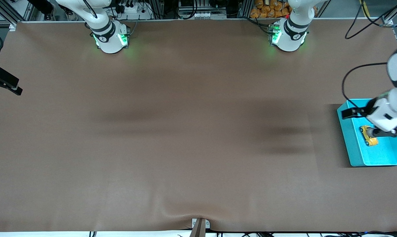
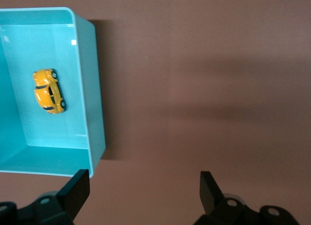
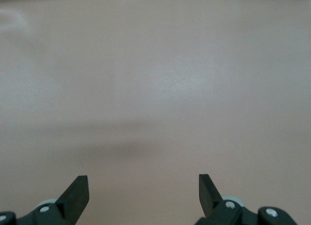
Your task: Wind and store yellow beetle car
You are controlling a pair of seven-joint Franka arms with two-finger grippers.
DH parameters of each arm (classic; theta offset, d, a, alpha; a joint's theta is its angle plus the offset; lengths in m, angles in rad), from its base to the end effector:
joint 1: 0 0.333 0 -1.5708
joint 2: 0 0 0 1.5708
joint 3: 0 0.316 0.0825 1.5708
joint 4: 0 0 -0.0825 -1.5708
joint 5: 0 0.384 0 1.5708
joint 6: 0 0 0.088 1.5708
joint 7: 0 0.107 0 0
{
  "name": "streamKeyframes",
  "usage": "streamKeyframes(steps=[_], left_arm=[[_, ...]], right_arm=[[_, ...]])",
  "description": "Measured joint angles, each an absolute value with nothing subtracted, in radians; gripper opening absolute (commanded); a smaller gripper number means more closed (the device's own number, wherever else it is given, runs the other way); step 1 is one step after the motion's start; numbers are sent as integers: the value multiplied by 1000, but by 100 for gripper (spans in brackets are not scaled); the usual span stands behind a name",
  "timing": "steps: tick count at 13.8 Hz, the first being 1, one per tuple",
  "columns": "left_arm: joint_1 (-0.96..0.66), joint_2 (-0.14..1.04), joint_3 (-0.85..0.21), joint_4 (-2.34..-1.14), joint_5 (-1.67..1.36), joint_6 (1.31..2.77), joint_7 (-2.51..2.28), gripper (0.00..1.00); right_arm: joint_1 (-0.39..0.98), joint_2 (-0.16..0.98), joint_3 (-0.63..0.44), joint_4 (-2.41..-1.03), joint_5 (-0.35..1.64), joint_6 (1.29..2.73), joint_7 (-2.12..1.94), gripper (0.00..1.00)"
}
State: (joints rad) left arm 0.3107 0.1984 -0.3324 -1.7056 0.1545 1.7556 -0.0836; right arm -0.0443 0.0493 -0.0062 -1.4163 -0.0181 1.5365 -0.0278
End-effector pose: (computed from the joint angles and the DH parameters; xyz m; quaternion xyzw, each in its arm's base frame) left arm 0.6035 0.0129 0.4663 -0.9967 -0.0123 0.0658 0.0460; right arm 0.5657 -0.0305 0.6664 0.9993 -0.0120 0.0351 0.0106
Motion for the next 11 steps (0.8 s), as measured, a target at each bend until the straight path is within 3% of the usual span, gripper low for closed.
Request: streamKeyframes(steps=[4,11], left_arm=[[206,139,-303,-1706,132,1715,-157,100],[-1,-9,-104,-1702,85,1646,-162,100]], right_arm=[[-44,49,-6,-1416,-18,1537,-28,100],[-46,49,-9,-1416,-18,1536,-28,100]])
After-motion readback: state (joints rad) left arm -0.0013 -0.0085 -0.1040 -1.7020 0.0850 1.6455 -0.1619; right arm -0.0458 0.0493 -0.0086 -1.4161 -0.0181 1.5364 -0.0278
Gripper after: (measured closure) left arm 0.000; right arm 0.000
